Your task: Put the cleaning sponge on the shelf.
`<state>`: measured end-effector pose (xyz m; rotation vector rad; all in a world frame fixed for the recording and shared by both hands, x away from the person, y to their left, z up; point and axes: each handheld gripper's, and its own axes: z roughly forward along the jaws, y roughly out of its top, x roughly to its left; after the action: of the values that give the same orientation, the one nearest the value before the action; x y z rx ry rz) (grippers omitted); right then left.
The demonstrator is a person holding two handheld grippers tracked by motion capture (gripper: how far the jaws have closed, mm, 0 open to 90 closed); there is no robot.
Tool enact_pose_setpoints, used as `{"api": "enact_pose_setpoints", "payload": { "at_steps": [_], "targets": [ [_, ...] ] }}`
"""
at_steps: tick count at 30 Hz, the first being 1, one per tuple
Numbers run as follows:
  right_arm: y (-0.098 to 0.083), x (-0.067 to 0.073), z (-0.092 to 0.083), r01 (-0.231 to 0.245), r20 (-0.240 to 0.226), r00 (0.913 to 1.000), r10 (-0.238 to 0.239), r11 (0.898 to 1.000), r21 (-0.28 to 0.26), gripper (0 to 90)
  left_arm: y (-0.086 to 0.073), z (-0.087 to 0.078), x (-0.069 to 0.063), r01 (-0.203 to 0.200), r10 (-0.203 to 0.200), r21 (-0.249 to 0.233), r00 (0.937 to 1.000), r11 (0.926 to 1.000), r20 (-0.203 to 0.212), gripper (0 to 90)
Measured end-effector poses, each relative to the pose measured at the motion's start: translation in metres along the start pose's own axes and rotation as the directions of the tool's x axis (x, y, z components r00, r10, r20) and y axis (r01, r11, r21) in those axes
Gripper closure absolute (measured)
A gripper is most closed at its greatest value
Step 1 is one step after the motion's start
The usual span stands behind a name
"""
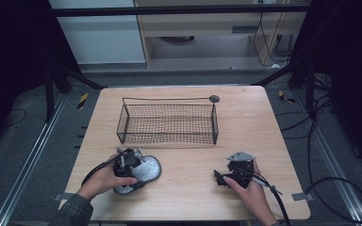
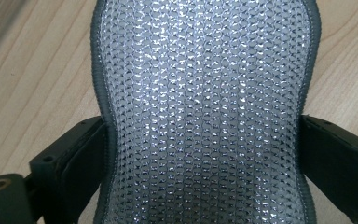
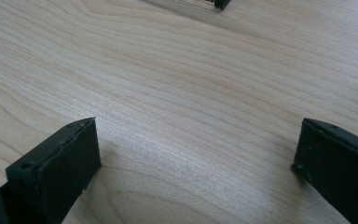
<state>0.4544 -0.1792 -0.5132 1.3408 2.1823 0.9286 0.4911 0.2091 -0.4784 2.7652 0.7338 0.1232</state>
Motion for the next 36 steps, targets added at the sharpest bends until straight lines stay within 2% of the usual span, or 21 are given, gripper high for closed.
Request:
{"api": "enact_pose_setpoints", "payload": {
  "at_steps": [7, 11, 22, 31, 36],
  "targets": [
    [0.0, 0.0, 0.0, 0.0, 0.0, 1.0, 0.0, 1.0, 0.0, 0.4, 0.0, -0.009, 0.0, 0.006, -0.006, -0.015, 0.9999, 0.9999, -0.015, 7.3],
    [0.0, 0.0, 0.0, 0.001, 0.0, 1.0, -0.001, 1.0, 0.0, 0.4, 0.001, -0.014, -0.001, -0.016, 0.015, -0.017, 0.9989, 0.9997, -0.045, 8.0],
    [0.0, 0.0, 0.0, 0.002, -0.001, 1.0, -0.002, 1.0, 0.0, 0.4, 0.0, -0.022, -0.002, -0.028, 0.024, -0.052, 0.9971, 0.9983, -0.072, 8.5],
    [0.0, 0.0, 0.0, 0.003, -0.003, 1.0, -0.003, 1.0, 0.0, 0.4, 0.004, -0.029, -0.008, -0.044, 0.04, -0.051, 0.9957, 0.9977, -0.083, 9.2],
    [0.0, 0.0, 0.0, 0.004, -0.003, 1.0, -0.004, 1.0, 0.0, 0.4, 0.008, -0.04, -0.013, -0.057, 0.049, -0.075, 0.9937, 0.9956, -0.101, 9.5]
  ]
}}
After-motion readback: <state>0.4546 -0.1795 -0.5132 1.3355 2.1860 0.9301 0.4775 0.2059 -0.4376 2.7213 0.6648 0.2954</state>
